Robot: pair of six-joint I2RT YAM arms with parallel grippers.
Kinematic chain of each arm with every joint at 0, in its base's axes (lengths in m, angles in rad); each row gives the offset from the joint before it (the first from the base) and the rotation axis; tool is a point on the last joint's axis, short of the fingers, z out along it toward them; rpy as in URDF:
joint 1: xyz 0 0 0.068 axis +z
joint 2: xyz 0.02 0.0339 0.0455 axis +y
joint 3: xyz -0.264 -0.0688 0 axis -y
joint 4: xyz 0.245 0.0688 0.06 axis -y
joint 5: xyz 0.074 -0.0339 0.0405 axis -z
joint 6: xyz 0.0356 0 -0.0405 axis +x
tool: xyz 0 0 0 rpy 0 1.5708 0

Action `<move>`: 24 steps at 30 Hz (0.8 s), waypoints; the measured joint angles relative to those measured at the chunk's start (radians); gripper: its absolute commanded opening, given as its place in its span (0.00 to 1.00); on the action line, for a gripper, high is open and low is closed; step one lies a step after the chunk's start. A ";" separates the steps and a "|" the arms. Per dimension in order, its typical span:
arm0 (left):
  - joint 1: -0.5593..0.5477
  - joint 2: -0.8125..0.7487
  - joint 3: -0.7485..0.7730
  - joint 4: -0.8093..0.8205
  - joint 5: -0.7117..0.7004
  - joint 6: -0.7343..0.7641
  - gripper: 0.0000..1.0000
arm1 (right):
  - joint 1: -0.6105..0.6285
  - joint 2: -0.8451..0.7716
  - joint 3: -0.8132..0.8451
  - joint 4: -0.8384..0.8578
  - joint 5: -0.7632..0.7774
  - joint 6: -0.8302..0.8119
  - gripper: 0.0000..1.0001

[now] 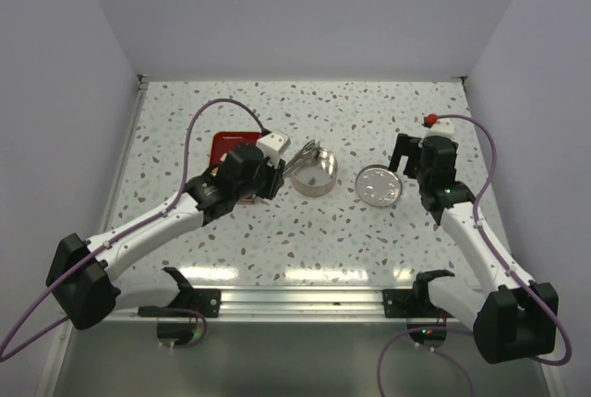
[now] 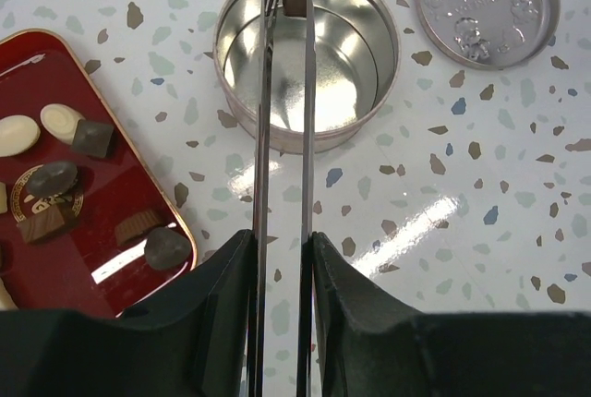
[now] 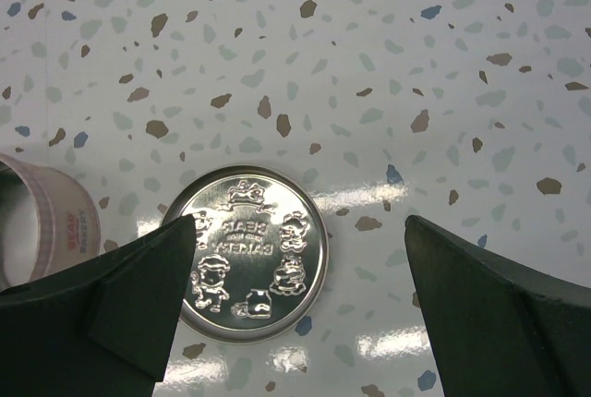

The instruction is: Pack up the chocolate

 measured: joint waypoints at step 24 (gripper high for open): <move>0.075 -0.030 0.000 -0.023 -0.120 -0.008 0.37 | 0.000 0.000 0.000 -0.005 0.000 0.000 0.99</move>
